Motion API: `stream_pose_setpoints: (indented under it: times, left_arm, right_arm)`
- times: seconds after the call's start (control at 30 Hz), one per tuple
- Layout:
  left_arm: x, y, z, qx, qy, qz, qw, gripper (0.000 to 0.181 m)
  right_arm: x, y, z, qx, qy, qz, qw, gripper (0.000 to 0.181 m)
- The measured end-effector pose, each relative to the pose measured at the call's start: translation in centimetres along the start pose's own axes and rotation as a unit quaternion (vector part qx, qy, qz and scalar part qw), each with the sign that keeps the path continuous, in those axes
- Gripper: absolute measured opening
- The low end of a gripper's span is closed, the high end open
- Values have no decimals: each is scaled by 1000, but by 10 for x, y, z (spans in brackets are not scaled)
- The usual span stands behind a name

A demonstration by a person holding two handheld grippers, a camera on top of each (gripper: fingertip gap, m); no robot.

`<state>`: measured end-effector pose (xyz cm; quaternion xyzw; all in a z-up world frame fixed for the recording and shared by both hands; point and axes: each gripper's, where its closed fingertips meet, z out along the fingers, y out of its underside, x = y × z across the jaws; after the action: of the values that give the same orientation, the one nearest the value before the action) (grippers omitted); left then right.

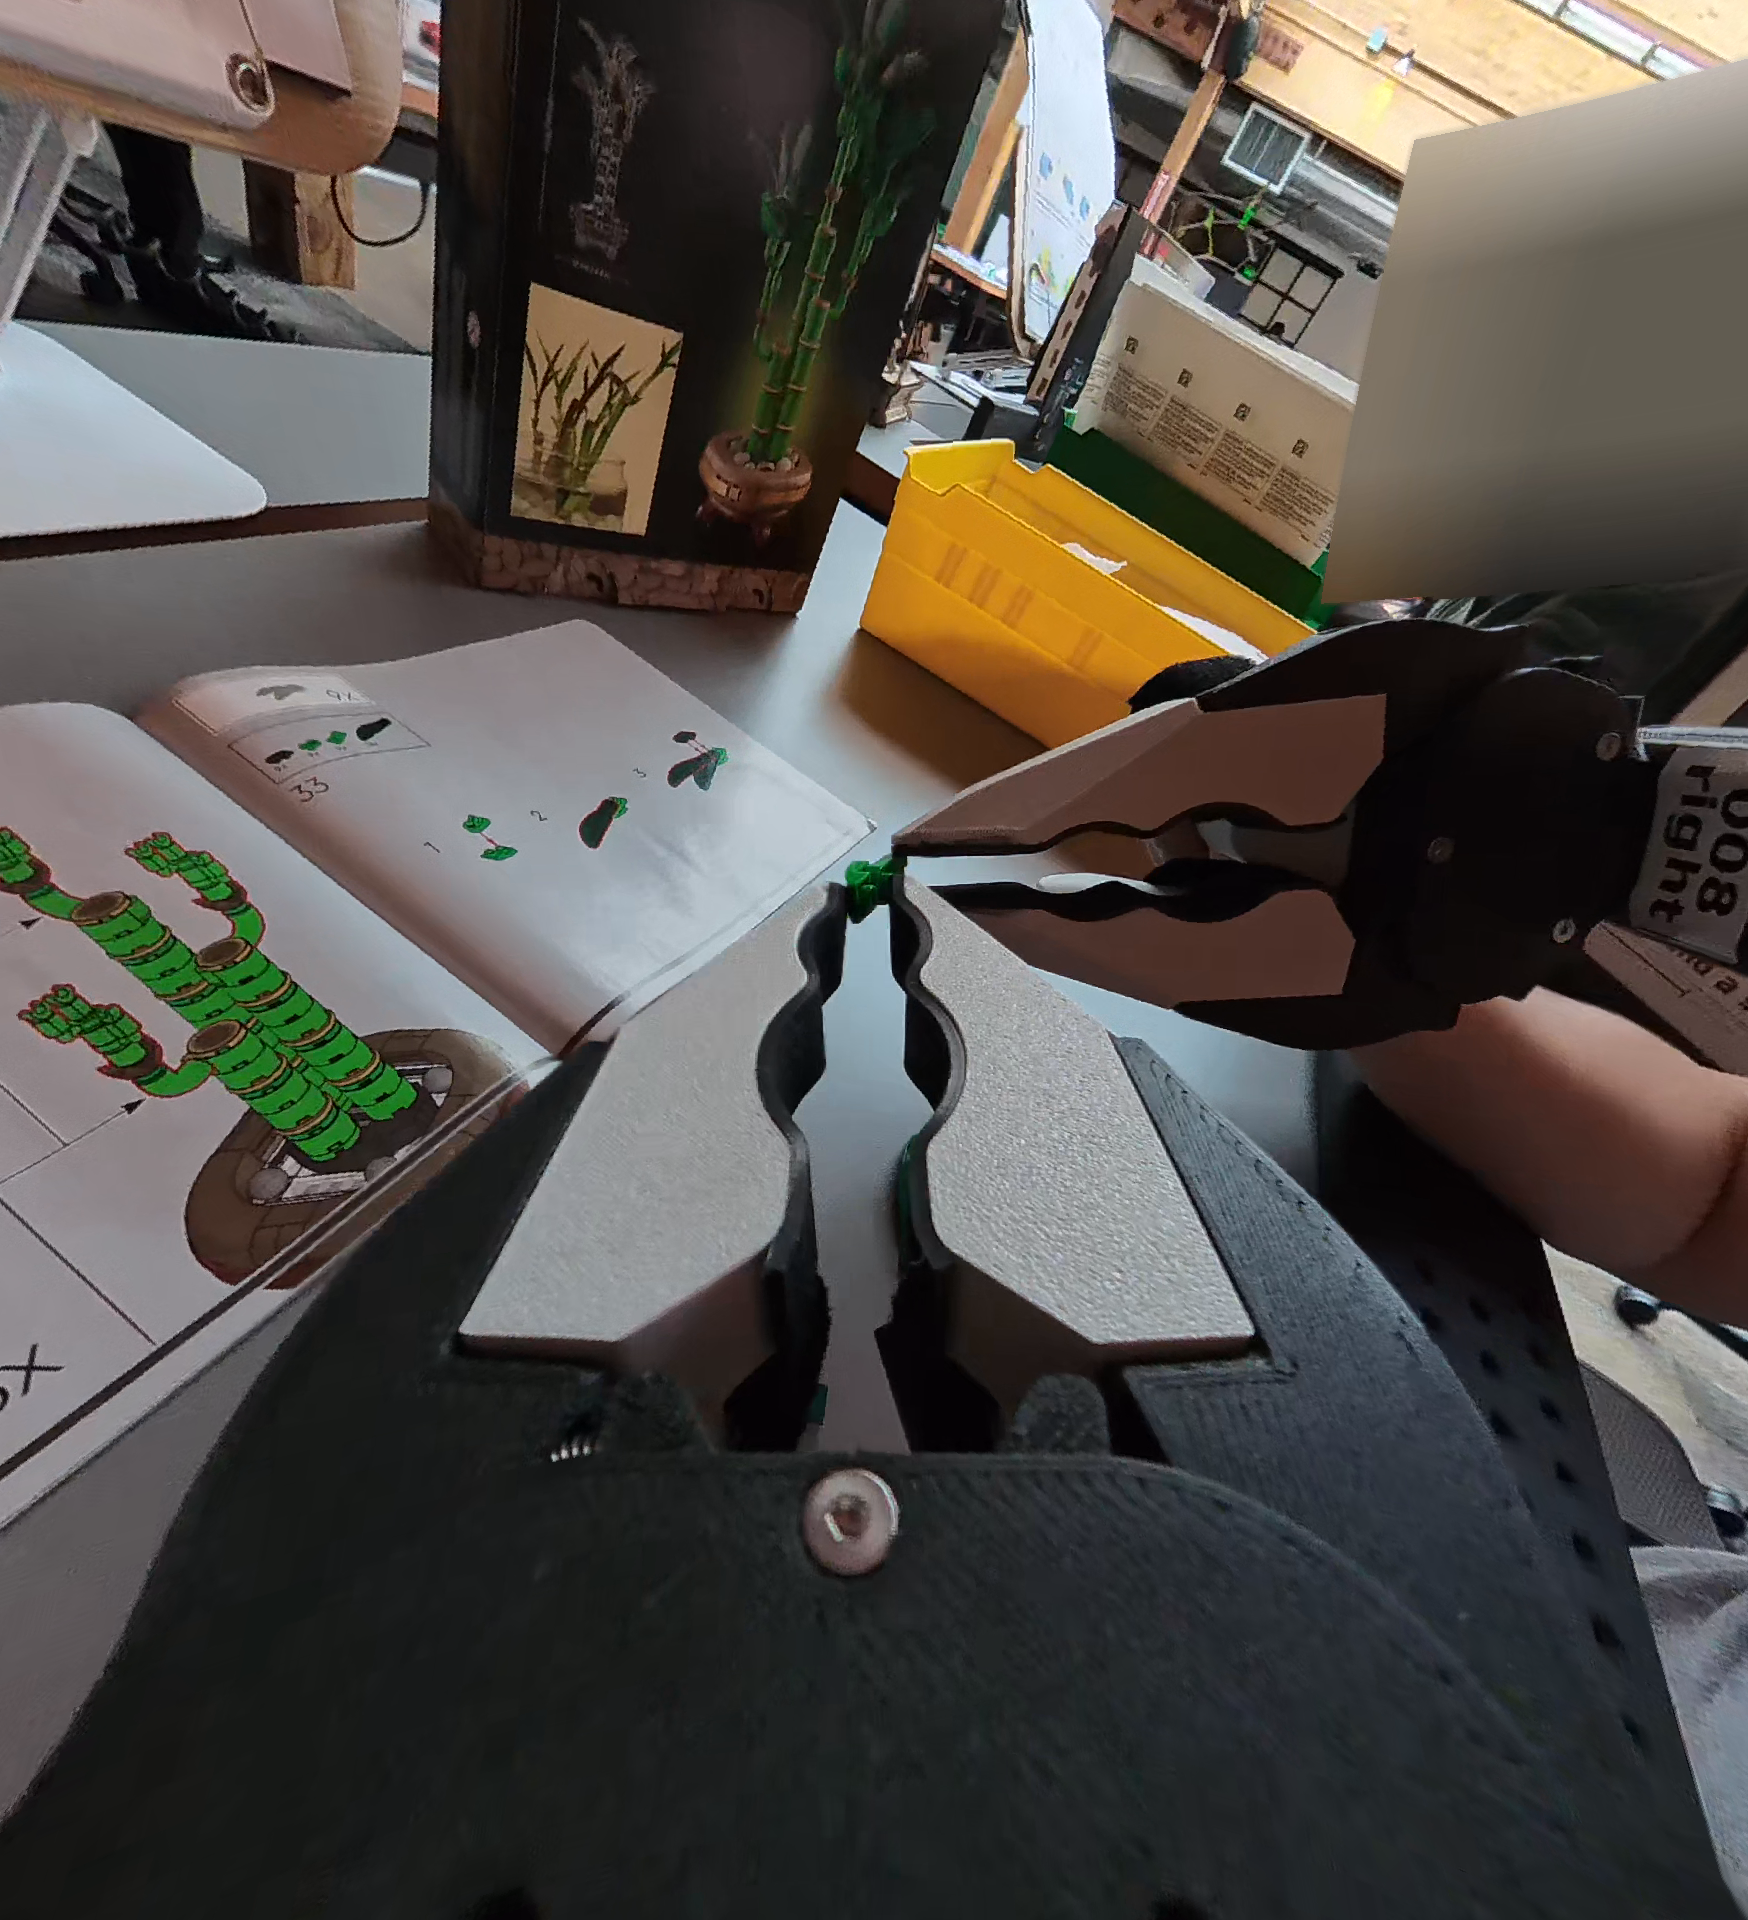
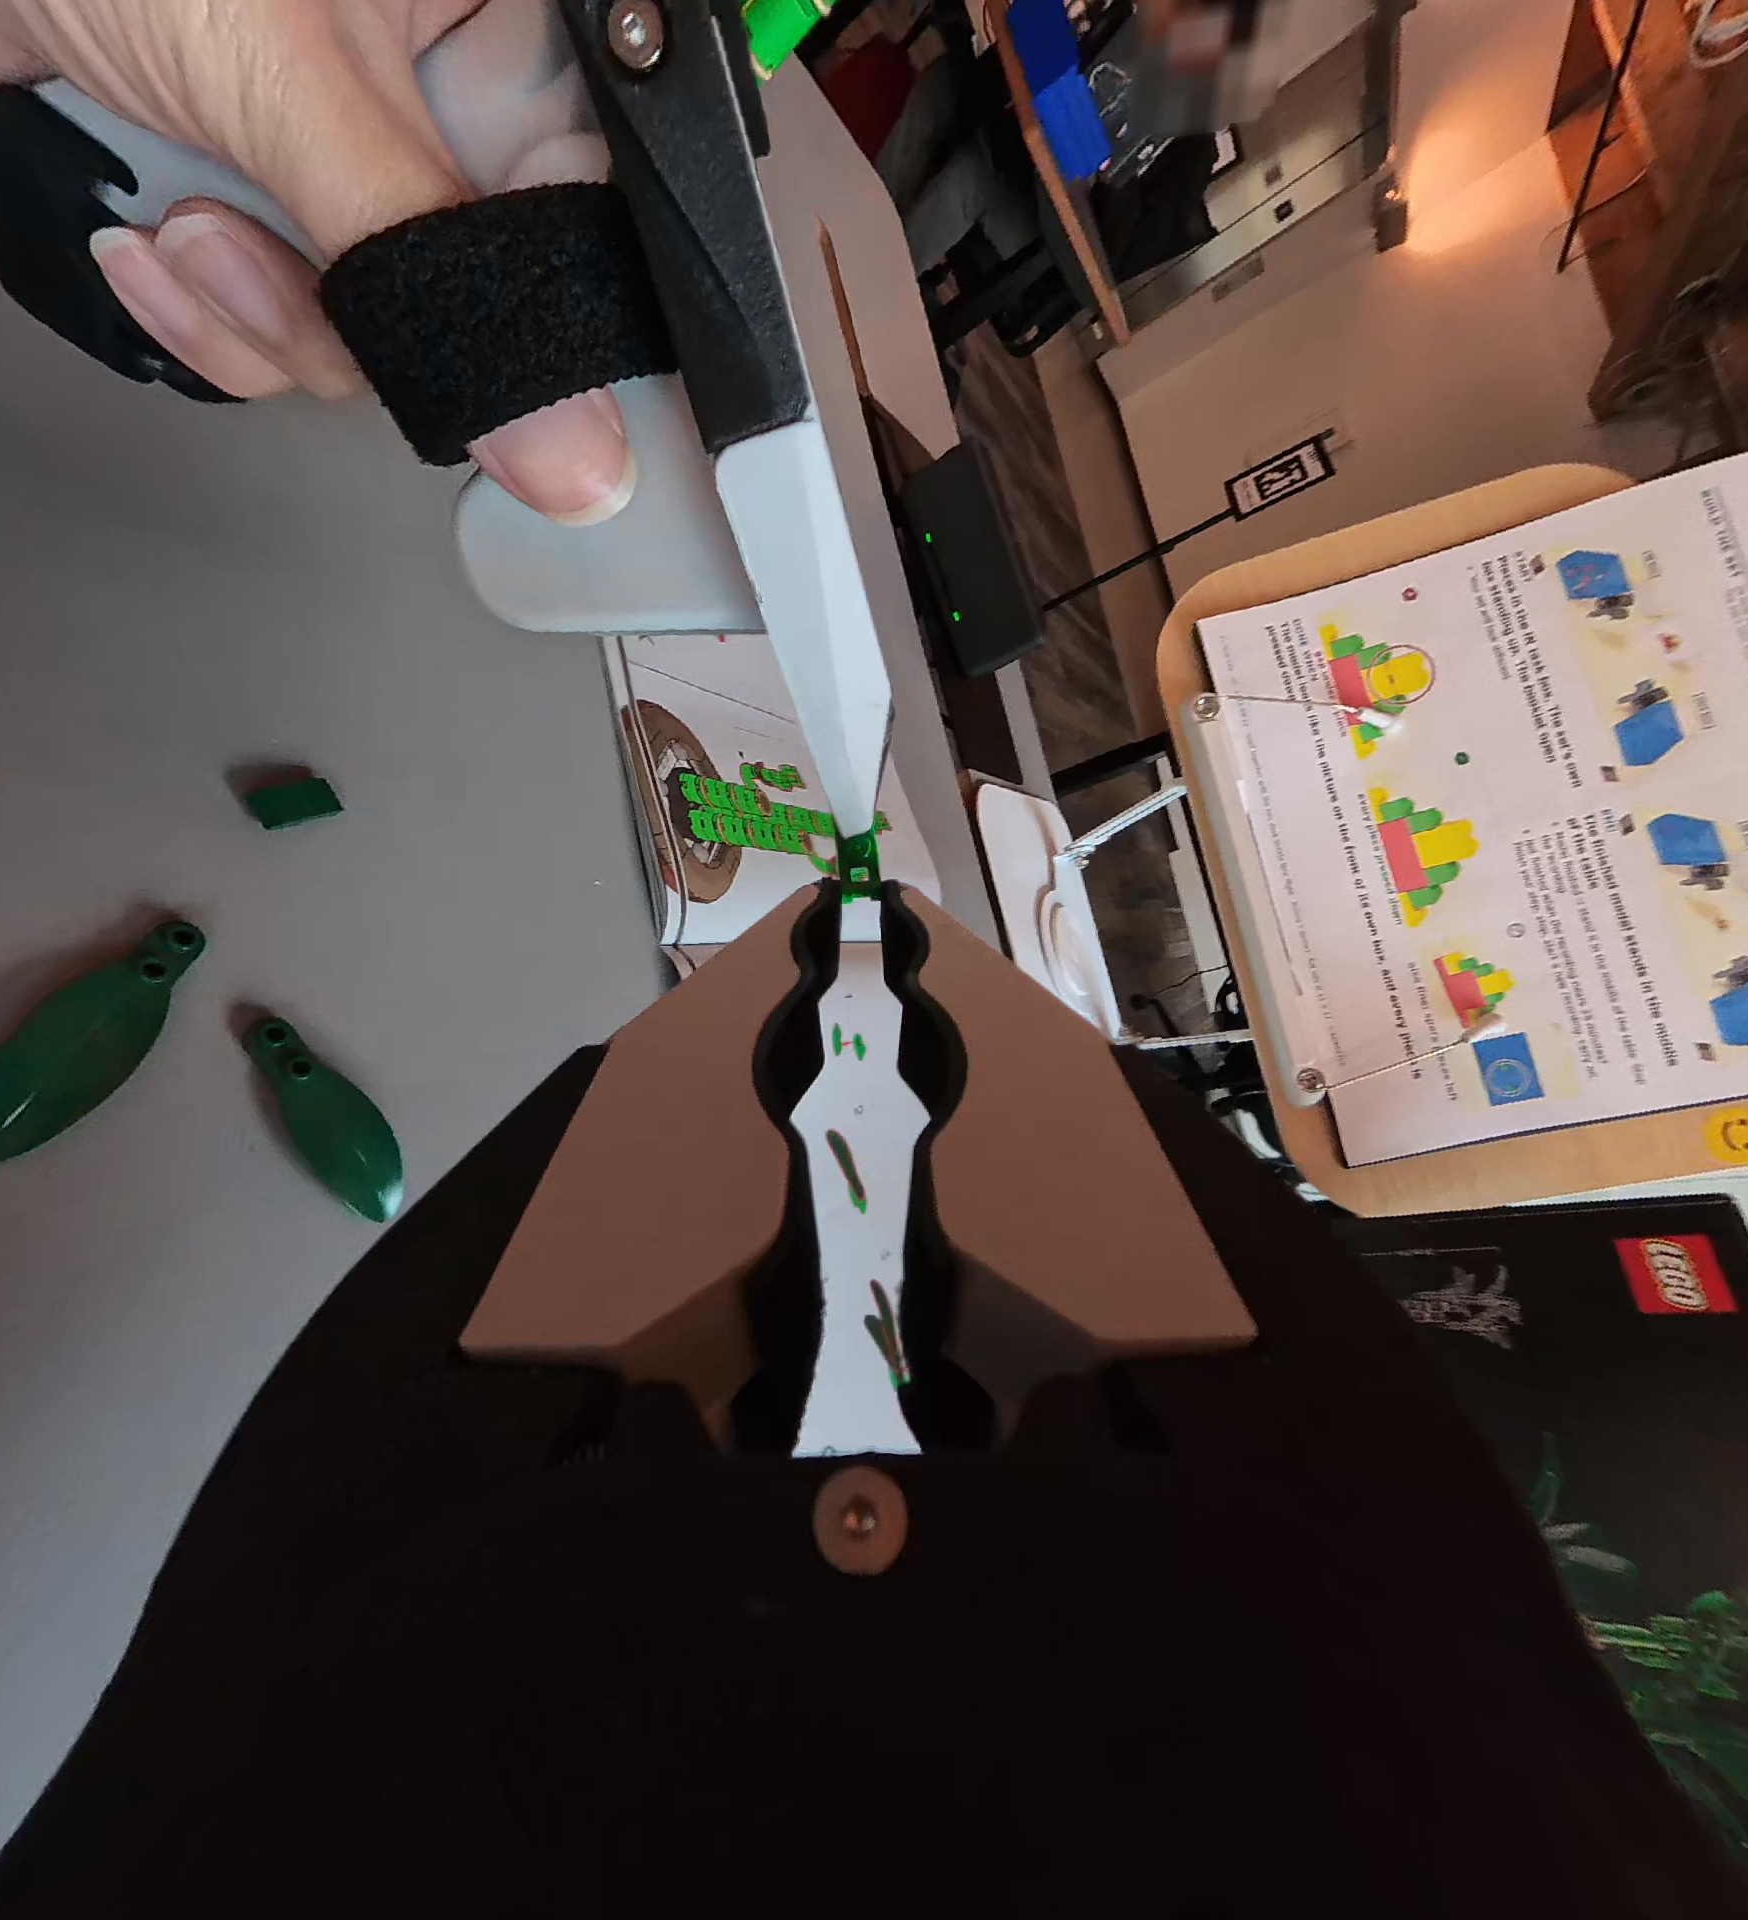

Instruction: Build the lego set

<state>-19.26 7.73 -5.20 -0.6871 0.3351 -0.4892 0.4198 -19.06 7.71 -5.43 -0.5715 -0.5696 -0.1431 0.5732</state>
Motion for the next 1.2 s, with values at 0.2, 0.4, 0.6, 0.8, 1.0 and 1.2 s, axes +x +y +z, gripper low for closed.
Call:
stream_pose_setpoints:
  times: [0.2,0.4,0.6,0.8,1.0,1.2]
  left_arm:
    - [9,-12,-4,34,9,29,999,6]
    - [14,-19,-6,56,-9,81,995,6]
    - [22,-25,-9,74,-8,117,990,6]
    - [25,-27,-11,84,-14,137,987,5]
    - [27,-28,-12,93,-19,145,985,6]
    - [27,-26,-10,91,-39,171,980,7]
  right_arm:
    - [13,-10,-7,22,51,-34,998,6]
    - [18,-14,-11,34,79,-61,994,6]
    - [23,-20,-18,53,102,-78,990,6]
    - [25,-23,-20,59,117,-96,987,6]
    - [26,-26,-21,62,126,-106,984,5]
    - [25,-27,-20,60,129,-116,983,5]
